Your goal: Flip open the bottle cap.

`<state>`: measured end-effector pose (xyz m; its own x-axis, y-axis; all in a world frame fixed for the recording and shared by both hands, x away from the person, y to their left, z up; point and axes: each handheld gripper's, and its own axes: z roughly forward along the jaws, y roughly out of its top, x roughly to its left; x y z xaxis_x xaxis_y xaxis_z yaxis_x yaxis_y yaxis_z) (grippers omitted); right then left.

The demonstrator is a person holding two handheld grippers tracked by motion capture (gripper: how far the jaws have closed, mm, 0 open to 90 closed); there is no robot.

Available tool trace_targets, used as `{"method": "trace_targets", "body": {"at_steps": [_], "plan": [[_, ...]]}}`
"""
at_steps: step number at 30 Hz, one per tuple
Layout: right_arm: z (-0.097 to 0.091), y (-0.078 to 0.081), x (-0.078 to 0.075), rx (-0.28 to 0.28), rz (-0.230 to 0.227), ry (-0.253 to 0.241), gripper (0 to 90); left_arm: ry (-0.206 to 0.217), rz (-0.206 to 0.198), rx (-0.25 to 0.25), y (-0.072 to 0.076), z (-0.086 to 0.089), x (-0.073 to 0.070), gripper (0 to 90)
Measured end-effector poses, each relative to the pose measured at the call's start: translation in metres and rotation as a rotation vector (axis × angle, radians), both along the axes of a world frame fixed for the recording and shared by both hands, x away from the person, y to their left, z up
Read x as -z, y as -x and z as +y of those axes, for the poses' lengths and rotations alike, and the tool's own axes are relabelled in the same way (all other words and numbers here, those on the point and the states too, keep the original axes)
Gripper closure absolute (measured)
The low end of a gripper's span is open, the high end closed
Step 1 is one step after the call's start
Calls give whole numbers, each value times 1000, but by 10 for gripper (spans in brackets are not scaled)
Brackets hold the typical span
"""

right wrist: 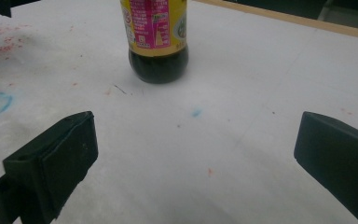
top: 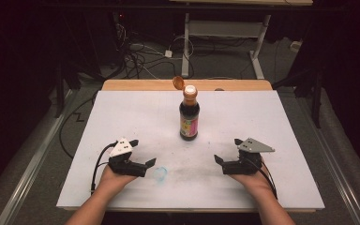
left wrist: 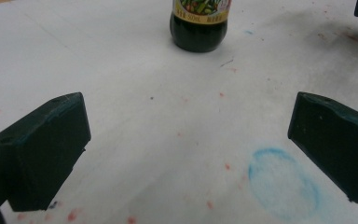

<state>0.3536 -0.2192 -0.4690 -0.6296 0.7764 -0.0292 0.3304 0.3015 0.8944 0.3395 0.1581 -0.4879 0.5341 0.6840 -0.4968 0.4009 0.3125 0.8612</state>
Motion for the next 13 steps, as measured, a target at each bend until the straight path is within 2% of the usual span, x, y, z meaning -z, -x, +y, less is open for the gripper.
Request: {"method": "trace_targets", "body": {"at_steps": [2,5,8,13], "plan": [[-4,5,1,5,-5,-7,2,-5,-1,-11,6,7,2,0],[-10,11,4,7,-16,-13,2,10,-11,-30,15,17,4,0],[-12,16,8,12,-23,-13,2,18,-28,-32,21,19,5,0],[-12,16,10,19,-29,-2,2,2,-40,-40,22,20,4,0]]}}
